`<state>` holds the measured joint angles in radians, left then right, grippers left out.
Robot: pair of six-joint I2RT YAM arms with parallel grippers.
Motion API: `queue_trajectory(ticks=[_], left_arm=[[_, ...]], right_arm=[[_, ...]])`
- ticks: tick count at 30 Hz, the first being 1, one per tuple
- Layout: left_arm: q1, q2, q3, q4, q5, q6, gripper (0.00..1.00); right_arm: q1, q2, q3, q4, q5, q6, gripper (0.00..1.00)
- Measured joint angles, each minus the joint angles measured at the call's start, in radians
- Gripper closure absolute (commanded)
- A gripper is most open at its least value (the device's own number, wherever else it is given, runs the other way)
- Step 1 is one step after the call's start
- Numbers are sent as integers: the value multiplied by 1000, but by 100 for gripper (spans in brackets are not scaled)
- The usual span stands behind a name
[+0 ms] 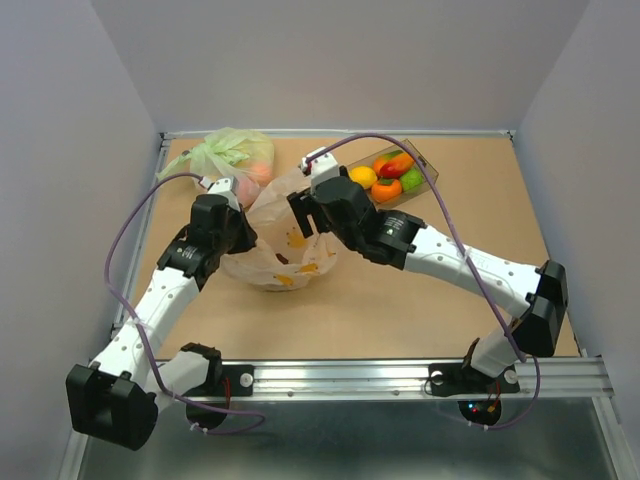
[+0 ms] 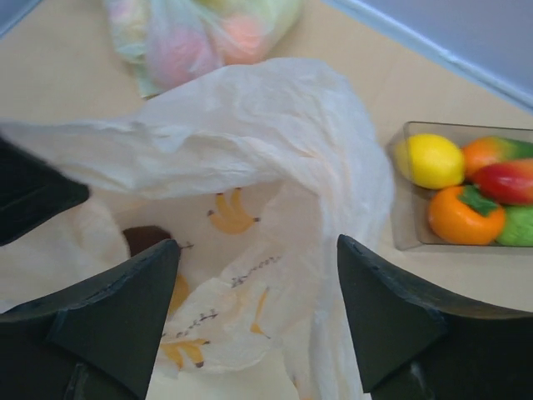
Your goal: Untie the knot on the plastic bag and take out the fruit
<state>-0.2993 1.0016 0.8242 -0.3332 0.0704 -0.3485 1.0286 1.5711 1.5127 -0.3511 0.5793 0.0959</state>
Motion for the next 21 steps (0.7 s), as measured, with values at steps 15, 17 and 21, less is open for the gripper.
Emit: queue_trajectory(ticks=[15,17,21], left_arm=[[0,1,20,-61,50,-10,100],[0,-5,26,-79,57,-10,100],[0,-6,51,-95,69,-9,100]], right_arm=[[25,238,5,4,-411,108,46],[25,269,5,6,-402,125,42],[25,333,5,11,-410,164,23]])
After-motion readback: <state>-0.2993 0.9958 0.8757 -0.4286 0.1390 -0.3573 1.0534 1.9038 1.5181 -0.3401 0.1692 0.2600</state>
